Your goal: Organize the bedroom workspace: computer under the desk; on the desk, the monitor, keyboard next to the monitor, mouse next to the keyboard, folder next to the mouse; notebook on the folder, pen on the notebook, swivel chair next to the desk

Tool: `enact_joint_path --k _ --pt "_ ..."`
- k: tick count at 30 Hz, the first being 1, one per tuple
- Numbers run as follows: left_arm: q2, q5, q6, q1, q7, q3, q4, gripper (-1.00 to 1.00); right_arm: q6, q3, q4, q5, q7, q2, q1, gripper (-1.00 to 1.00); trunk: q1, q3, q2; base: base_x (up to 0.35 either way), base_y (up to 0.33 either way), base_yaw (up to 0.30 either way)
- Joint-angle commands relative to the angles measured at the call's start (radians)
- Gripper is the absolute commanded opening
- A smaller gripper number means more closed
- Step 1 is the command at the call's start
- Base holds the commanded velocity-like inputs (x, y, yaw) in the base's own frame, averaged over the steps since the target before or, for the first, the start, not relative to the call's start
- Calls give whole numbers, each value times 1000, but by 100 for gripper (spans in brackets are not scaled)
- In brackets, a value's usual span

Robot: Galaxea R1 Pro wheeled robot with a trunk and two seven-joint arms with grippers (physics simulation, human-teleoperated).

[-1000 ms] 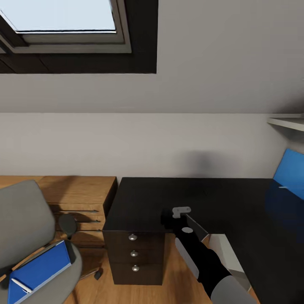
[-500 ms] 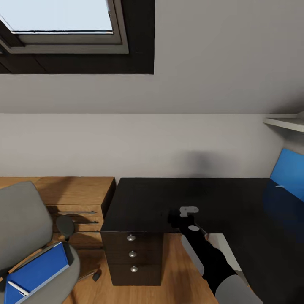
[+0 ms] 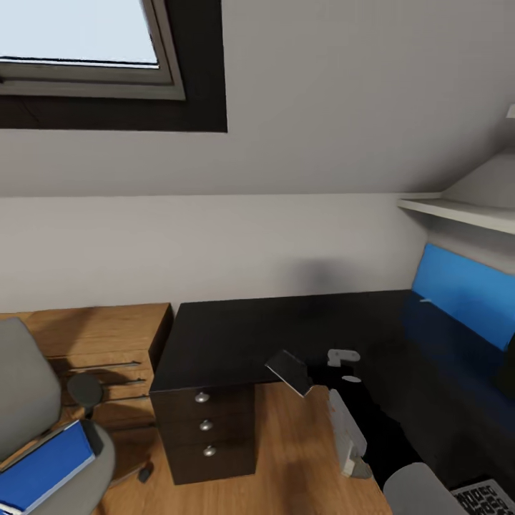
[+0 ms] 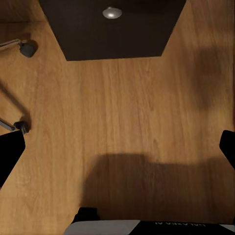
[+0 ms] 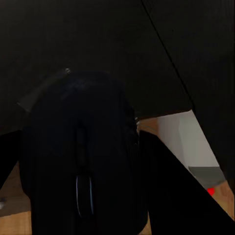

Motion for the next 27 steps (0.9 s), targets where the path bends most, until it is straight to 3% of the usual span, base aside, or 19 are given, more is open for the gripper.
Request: enact_joint_path --k 1,3,5,7,8,10,20,27 --pt "2 6 4 0 9 -4 -2 100 23 -4 -28 -18 -2 -60 -1 -100 0 -1 -1 -5 1 -261" --pt "1 6 4 0 9 -4 -2 100 27 -3 -35 -23 27 -104 0 -100 0 1 -1 -3 1 -262" --pt "0 5 4 0 9 -5 -2 100 28 -5 -31 -26 143 -183 25 -100 0 3 -1 -1 0 -264" --pt "1 5 3 0 9 -6 -2 100 29 -6 -28 -26 205 -219 34 -100 0 4 -1 0 0 -266" --pt "1 5 4 0 9 -6 -2 100 29 -6 -26 -26 243 -254 39 -100 0 5 -1 0 0 -266" --pt "1 6 3 0 10 -6 -2 100 31 -6 -24 -25 267 -283 42 -100 0 6 -1 0 0 -266" --pt "1 8 -21 0 10 -6 -1 100 81 -6 -14 1 282 -328 43 -100 0 14 -1 0 0 -267" --pt "1 8 -23 0 10 -6 -1 100 85 -2 22 4 282 -332 44 -100 0 17 -1 0 0 -209"
